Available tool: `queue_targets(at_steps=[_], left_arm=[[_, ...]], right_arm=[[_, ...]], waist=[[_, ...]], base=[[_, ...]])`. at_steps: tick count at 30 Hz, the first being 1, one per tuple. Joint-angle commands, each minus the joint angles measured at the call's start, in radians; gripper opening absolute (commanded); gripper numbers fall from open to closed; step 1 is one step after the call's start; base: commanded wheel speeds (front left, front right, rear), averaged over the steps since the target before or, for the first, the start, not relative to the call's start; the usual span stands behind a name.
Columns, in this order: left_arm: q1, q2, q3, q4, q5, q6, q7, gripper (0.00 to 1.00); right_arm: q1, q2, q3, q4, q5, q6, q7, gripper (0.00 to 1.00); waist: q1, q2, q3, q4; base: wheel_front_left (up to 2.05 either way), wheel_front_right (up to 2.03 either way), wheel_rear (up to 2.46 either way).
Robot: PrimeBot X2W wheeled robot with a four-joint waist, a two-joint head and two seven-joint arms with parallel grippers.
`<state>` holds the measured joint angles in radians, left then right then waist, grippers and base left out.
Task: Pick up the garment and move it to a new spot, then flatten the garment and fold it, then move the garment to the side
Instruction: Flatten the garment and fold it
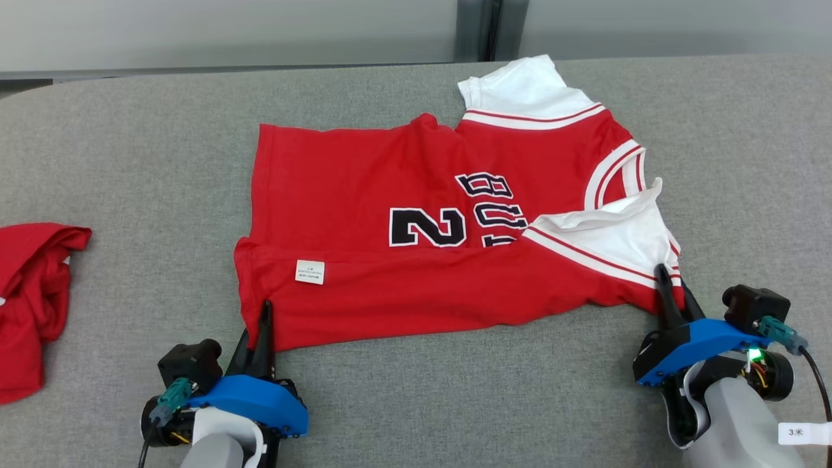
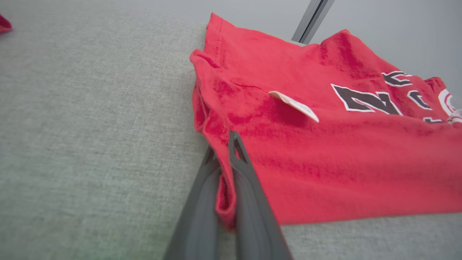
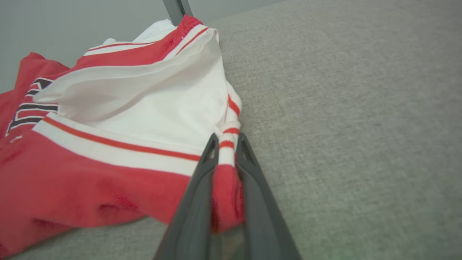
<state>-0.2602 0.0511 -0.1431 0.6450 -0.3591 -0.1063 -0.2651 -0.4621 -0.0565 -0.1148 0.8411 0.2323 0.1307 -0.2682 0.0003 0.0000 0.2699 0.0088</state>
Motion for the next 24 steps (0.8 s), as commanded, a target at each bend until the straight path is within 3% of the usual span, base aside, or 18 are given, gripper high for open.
queue_targets(at_steps=[1, 8, 15, 16, 17, 18, 19, 24], left_arm=[[0.016, 0.000, 0.013, -0.019, 0.005, 0.001, 0.001, 0.00], [0.091, 0.001, 0.062, -0.107, 0.053, -0.004, 0.000, 0.00], [0.211, 0.001, 0.061, -0.098, 0.042, -0.007, 0.001, 0.00], [0.220, 0.001, 0.056, -0.094, 0.034, -0.003, 0.000, 0.00], [0.227, 0.001, 0.051, -0.088, 0.027, 0.002, 0.000, 0.00], [0.230, 0.001, 0.047, -0.083, 0.022, 0.006, 0.001, 0.31], [0.230, 0.001, 0.041, -0.081, 0.013, 0.010, 0.001, 1.00], [0.181, 0.000, 0.049, -0.090, -0.021, 0.041, 0.001, 1.00]], right_arm=[[0.028, 0.009, 0.002, -0.011, 0.008, 0.000, 0.005, 0.00], [0.074, -0.005, -0.022, -0.105, 0.029, 0.000, 0.004, 0.00], [0.182, -0.034, 0.008, -0.107, 0.066, 0.000, 0.004, 0.00], [0.195, -0.038, 0.013, -0.102, 0.069, 0.000, 0.004, 0.14], [0.207, -0.041, 0.017, -0.094, 0.069, 0.000, 0.004, 0.49], [0.216, -0.041, 0.016, -0.085, 0.073, 0.000, 0.004, 1.00], [0.217, -0.040, 0.015, -0.082, 0.073, 0.000, 0.004, 1.00], [0.186, -0.045, 0.015, -0.104, 0.034, 0.000, 0.004, 1.00]], waist=[[-0.0003, 0.0000, -0.017, -0.005], [-0.0003, 0.0000, -0.111, -0.004], [-0.0003, 0.0000, -0.177, 0.006], [-0.0003, 0.0000, -0.178, 0.008], [-0.0003, 0.0000, -0.176, 0.009], [-0.0003, 0.0000, -0.172, 0.010], [-0.0003, 0.0000, -0.166, 0.011], [-0.0003, 0.0000, -0.123, 0.010]], base=[[0.00, 0.00, 0.00], [0.00, 0.00, 0.00], [0.00, 0.00, 0.00], [0.00, 0.00, 0.00], [0.00, 0.00, 0.00], [0.00, 0.00, 0.00], [0.00, 0.00, 0.00], [0.00, 0.00, 0.00]])
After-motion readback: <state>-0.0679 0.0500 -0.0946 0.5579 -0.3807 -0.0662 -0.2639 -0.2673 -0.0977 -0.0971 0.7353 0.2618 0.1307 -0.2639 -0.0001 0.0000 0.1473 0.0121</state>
